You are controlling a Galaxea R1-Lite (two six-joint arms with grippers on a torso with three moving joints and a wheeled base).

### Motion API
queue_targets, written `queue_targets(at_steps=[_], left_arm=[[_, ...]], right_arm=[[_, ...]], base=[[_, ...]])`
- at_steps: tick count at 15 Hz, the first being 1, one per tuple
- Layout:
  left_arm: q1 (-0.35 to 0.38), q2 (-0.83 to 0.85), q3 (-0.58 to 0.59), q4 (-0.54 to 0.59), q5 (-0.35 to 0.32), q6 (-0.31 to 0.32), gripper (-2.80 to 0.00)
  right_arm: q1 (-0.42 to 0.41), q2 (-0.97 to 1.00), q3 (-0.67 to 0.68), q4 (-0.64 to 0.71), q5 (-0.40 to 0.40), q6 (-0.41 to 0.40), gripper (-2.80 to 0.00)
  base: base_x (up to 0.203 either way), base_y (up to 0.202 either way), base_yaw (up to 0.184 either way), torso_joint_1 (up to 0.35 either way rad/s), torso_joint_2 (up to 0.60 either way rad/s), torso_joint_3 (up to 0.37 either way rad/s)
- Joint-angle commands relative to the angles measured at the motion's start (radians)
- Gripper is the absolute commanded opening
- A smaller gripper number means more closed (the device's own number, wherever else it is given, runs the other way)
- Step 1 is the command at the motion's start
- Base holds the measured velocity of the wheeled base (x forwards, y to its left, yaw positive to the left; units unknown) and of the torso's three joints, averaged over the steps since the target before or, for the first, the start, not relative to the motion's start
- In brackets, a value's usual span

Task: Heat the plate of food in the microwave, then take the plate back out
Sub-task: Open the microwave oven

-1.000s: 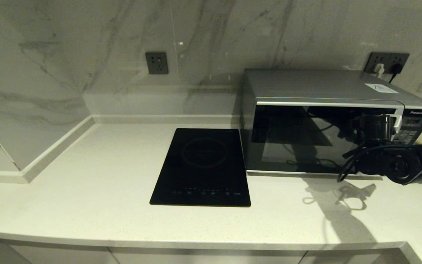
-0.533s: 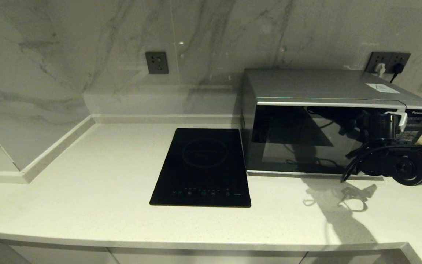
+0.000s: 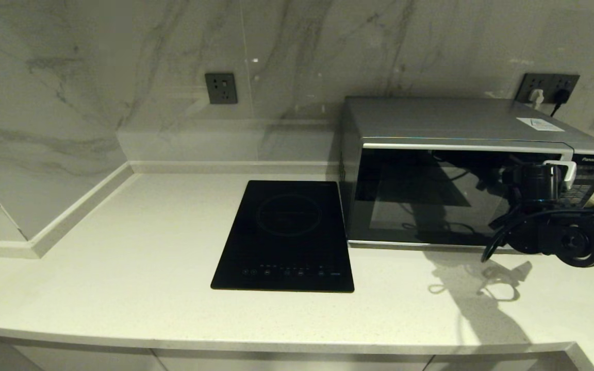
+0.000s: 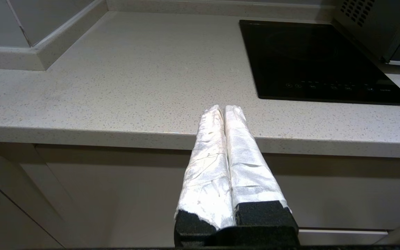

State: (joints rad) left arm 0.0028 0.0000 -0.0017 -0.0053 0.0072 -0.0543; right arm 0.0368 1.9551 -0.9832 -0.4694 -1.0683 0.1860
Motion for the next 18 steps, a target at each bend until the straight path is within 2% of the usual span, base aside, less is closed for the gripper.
queue_targets(at_steps=[1,11,18], left_arm=[[0.000,0.000,0.000,-0.001,0.001,-0.001,-2.80],[0.000,0.000,0.000,-0.001,0.001,-0.001,-2.80],[0.000,0.000,0.000,-0.001,0.001,-0.001,-2.80]], right_arm=[[0.000,0.011,0.003,0.001,-0.007,0.010,0.00],[-0.002,0.026,0.005,0.001,-0.008,0.032,0.00],[0.000,-0.122,0.150,0.003,-0.019,0.036,0.00]], base=[[0.000,0.000,0.000,0.000,0.00,0.000],[0.000,0.000,0.000,0.000,0.00,0.000],[0.000,0.000,0.000,0.000,0.00,0.000]])
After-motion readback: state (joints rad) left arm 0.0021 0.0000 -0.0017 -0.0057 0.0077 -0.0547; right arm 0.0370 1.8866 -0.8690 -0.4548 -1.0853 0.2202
